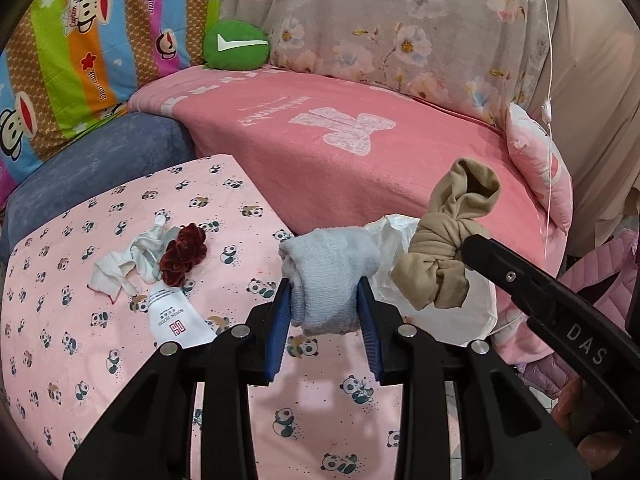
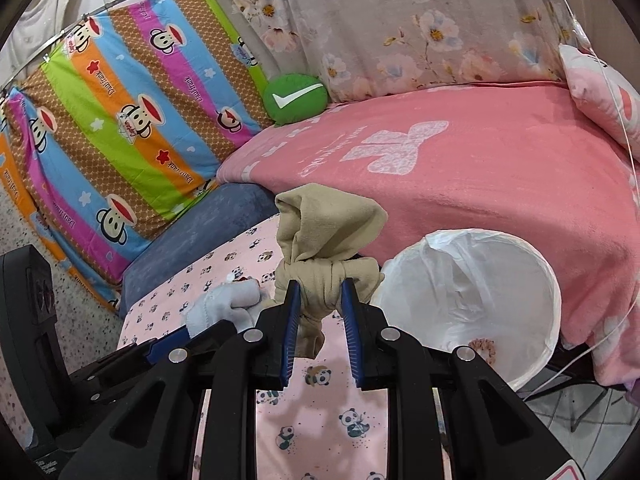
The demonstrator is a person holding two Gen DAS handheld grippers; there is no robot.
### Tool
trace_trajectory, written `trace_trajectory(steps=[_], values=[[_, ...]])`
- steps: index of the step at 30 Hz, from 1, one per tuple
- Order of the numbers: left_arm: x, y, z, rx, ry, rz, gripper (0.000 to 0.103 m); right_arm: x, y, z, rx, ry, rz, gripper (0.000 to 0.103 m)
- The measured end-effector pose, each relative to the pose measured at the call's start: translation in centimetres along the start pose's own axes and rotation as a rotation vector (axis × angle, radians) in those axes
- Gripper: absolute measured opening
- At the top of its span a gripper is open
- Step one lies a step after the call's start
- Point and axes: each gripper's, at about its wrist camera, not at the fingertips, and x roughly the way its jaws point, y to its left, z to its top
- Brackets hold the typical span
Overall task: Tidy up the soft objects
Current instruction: 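Lift and carry the grey sock and tan cloth over the bin, then open both tools to drop the sock and tan cloth into the bin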
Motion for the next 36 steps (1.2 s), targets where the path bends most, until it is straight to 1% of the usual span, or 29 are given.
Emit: trace_trajectory(steps=[14,23,29,30,32,33,34,36], values=[[3.4,-5.6,0.8,0.098,0.050,-0.034,0.032,-0.6,-7.0,0.1,0.100,-0.010,-0.072,0.022],[5.9,-7.1,1.2,0.111,0.095,-0.065,0.033,0.2,-10.1,0.3,0.145,0.006,-0.111,0.022],[6.9,-7.8,1.4,0.125,0.104,-0.095,0.035,1.0,-11.4,0.2,0.161,0.020,-0.130,0.023],[7.1,-8.0,1.4,0.127,0.108,-0.103,0.037,1.1,-11.5,0.2,0.162,0.022,-0.132,0.024],[7.4,-8.2,1.5,0.131,0.106,-0.105,0.048,1.4,-11.8,0.1,0.161,0.025,-0.140,0.026],[7.5,-8.3,1.5,0.132,0.101,-0.097,0.061,1.5,-11.9,0.1,0.159,0.024,-0.146,0.027],[7.4,-8.3,1.5,0.130,0.091,-0.092,0.070,1.5,-11.9,0.1,0.157,0.017,-0.156,0.027],[7.4,-8.1,1.5,0.123,0.080,-0.082,0.077,1.7,-11.9,0.1,0.156,0.018,-0.162,0.027]])
